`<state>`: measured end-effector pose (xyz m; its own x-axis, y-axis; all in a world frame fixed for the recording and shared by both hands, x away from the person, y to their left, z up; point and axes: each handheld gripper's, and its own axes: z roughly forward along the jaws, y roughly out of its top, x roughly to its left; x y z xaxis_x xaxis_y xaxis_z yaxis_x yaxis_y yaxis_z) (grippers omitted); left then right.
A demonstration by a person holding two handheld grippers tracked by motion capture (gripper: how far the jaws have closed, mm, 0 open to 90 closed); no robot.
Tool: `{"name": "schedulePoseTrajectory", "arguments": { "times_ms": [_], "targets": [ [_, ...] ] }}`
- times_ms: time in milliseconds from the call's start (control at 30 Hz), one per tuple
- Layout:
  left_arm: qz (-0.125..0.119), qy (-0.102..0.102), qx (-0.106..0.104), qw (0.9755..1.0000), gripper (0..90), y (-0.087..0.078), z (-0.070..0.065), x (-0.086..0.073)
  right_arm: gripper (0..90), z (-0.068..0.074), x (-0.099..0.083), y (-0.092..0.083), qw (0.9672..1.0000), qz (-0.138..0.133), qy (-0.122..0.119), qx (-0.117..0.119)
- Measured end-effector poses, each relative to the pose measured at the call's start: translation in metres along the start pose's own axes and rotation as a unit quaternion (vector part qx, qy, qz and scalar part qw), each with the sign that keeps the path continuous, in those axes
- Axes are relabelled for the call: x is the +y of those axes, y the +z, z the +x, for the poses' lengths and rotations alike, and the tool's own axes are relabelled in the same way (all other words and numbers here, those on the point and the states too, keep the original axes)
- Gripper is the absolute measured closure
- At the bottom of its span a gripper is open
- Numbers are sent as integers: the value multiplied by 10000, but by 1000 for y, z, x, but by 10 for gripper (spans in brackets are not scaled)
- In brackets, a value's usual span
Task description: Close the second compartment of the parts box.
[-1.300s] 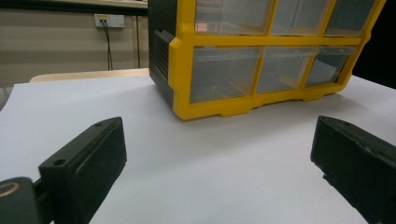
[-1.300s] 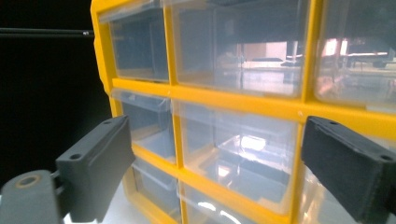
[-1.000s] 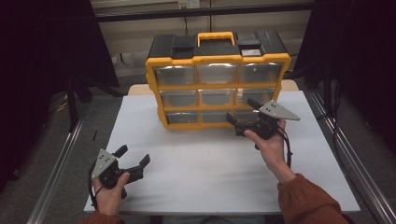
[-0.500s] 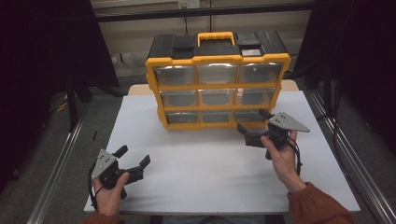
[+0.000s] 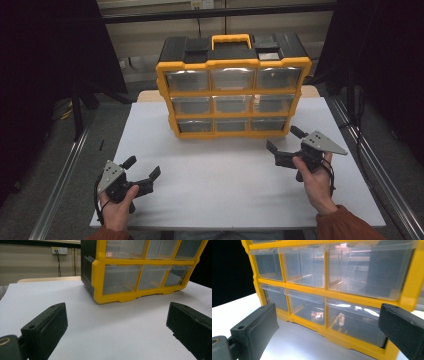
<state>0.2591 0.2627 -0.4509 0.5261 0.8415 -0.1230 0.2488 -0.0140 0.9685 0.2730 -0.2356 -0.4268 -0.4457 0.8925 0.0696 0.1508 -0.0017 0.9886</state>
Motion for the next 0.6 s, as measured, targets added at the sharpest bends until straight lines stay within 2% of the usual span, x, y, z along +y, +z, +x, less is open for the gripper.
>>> {"name": "schedulePoseTrajectory", "arguments": {
  "times_ms": [200, 367, 600],
  "targets": [
    [-11, 11, -29, 10000, 36, 0, 0, 0, 22, -6, -3, -18, 9999, -22, 2, -130],
    [18, 45, -28, 10000, 36, 0, -1, 0, 22, -13, -8, -32, 9997, -15, 102, -230],
    [42, 51, 3, 10000, 37, -2, -2, 0, 21, -20, -12, -46, 9991, 74, -12, -419]
  ]
}}
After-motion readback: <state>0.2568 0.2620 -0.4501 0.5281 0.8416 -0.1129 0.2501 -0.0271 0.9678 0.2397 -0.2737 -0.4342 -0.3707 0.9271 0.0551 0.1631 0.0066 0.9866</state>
